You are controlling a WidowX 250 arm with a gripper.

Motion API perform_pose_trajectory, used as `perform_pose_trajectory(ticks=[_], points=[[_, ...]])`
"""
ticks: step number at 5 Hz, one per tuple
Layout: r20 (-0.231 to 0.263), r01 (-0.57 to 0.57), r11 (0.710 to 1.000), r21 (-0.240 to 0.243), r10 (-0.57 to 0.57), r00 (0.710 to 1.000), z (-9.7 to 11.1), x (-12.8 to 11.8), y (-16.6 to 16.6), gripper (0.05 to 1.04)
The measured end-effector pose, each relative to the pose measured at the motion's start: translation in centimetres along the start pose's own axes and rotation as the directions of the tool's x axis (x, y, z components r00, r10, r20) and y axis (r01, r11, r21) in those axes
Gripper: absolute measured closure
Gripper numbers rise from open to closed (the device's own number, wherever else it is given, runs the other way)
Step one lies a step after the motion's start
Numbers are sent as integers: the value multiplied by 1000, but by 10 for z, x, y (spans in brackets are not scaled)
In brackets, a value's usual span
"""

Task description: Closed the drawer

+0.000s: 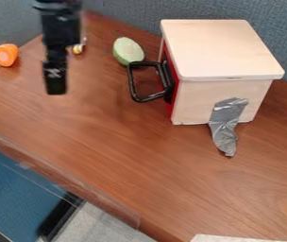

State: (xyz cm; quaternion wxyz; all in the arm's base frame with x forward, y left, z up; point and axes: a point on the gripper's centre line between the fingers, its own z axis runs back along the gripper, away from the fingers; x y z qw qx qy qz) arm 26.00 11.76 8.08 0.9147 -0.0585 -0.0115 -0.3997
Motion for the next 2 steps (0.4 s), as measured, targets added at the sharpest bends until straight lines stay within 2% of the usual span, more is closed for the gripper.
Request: perform_pose_trajectory(ticks=[1,2], points=[[3,49,999,8,-49,999,21,-26,-16,83],[-26,81,996,47,-80,996,29,-41,-37,83]])
